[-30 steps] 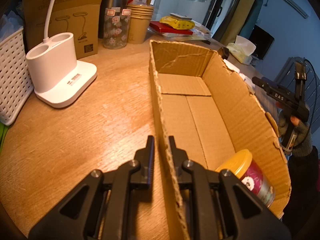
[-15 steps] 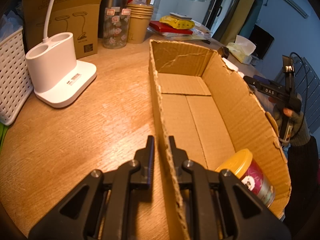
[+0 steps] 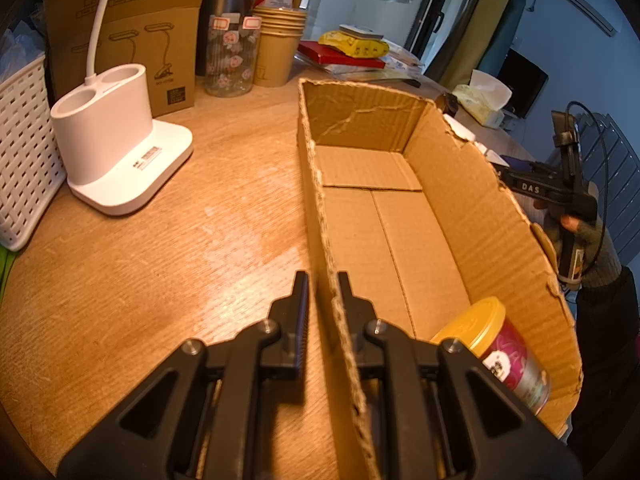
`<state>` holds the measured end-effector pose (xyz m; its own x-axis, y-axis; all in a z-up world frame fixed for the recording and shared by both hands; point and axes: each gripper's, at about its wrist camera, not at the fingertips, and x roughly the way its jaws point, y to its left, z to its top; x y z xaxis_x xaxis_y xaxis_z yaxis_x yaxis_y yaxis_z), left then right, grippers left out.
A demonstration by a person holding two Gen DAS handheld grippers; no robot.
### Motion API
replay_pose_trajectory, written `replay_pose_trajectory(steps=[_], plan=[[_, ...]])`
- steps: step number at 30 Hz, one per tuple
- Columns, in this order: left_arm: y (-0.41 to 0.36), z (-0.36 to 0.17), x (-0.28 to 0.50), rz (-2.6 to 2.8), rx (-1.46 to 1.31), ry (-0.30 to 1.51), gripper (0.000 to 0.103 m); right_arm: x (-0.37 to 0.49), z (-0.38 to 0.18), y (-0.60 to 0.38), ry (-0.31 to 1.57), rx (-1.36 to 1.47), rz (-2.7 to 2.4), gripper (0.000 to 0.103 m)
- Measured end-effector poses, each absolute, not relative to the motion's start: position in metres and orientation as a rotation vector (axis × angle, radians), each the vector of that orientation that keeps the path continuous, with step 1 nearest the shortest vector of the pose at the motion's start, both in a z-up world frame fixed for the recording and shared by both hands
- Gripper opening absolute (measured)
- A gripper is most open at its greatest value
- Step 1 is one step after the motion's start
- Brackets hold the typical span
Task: Organize rigid objects
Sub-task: 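Grasp the white charger with the right tool, then carry the charger into the box and release it beside the tin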
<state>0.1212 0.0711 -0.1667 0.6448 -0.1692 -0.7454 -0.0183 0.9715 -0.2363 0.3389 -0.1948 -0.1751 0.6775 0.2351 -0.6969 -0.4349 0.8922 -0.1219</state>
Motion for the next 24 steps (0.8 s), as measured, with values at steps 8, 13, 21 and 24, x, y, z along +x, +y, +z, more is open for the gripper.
replay_pose_trajectory(steps=[8, 13, 21, 24], plan=[[0.07, -0.167, 0.12, -0.087, -0.231, 0.868, 0.014, 0.331, -0.171, -0.199, 0.697, -0.274, 0.363, 0.064], [0.071, -0.166, 0.122, -0.087, -0.232, 0.868, 0.014, 0.325, -0.169, -0.202, 0.678, -0.266, 0.358, 0.064], [0.071, -0.166, 0.122, -0.087, -0.232, 0.869, 0.014, 0.318, -0.161, -0.211, 0.657, -0.213, 0.35, 0.063], [0.071, -0.166, 0.122, -0.087, -0.232, 0.869, 0.014, 0.313, -0.156, -0.212, 0.643, -0.206, 0.352, 0.063]])
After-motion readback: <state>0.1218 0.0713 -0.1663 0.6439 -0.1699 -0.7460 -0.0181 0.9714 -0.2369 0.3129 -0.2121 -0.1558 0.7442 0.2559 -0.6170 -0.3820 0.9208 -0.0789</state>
